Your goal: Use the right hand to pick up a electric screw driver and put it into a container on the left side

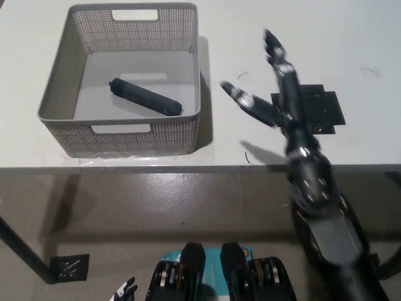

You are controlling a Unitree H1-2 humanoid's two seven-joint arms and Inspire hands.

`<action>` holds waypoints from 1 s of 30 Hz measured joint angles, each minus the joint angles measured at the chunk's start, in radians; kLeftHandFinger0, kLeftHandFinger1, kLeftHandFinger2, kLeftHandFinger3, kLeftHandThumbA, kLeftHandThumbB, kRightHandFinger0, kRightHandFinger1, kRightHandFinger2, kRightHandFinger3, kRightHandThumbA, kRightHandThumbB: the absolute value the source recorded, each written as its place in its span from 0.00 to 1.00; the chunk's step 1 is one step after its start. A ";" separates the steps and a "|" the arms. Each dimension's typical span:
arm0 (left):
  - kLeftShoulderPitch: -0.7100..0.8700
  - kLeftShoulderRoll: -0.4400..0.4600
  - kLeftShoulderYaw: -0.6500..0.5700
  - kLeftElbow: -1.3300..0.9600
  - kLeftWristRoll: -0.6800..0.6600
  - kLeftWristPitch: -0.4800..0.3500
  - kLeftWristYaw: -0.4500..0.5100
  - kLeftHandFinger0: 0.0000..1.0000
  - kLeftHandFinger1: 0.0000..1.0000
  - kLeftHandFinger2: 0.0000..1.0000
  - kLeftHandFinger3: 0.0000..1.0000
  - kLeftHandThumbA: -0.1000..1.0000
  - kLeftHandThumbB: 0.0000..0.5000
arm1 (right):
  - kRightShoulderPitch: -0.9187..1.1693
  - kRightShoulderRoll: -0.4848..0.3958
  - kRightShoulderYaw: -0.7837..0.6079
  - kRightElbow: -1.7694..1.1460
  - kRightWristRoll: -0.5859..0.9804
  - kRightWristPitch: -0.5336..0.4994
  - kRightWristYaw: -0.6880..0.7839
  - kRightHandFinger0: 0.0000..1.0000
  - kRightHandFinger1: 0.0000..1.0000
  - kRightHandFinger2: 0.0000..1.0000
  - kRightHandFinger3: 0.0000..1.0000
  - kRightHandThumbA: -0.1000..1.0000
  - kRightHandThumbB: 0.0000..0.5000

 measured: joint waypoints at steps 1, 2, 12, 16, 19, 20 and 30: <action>0.000 0.000 0.000 0.002 0.000 0.000 0.000 1.00 1.00 1.00 1.00 1.00 0.25 | 0.036 -0.009 -0.004 -0.036 0.009 0.002 0.003 1.00 1.00 1.00 1.00 0.95 0.73; 0.000 0.000 0.000 0.004 0.000 0.000 0.000 1.00 1.00 1.00 1.00 1.00 0.25 | 0.063 -0.016 -0.007 -0.061 0.014 0.002 0.006 1.00 1.00 1.00 1.00 0.95 0.70; 0.010 0.003 0.017 0.019 0.002 -0.011 0.004 1.00 1.00 1.00 1.00 1.00 0.26 | 0.499 -0.097 -0.031 -0.352 0.151 -0.028 0.089 1.00 1.00 1.00 1.00 1.00 0.64; 0.011 0.004 0.028 0.023 0.001 -0.017 0.004 1.00 1.00 1.00 1.00 1.00 0.25 | 0.565 -0.095 -0.031 -0.332 0.191 -0.052 0.127 1.00 1.00 1.00 1.00 1.00 0.53; 0.013 0.004 0.036 0.023 0.001 -0.018 0.006 1.00 1.00 1.00 1.00 1.00 0.25 | 0.588 -0.089 -0.032 -0.282 0.228 -0.070 0.155 1.00 1.00 1.00 1.00 1.00 0.50; 0.012 0.004 0.039 0.023 0.000 -0.018 0.007 1.00 1.00 1.00 1.00 1.00 0.25 | 0.590 -0.086 -0.034 -0.261 0.240 -0.076 0.164 1.00 1.00 1.00 1.00 1.00 0.51; 0.006 0.004 0.045 0.033 -0.002 -0.021 0.011 1.00 1.00 1.00 1.00 1.00 0.23 | 0.605 -0.073 -0.076 0.025 0.316 -0.154 0.238 1.00 1.00 1.00 1.00 0.97 0.58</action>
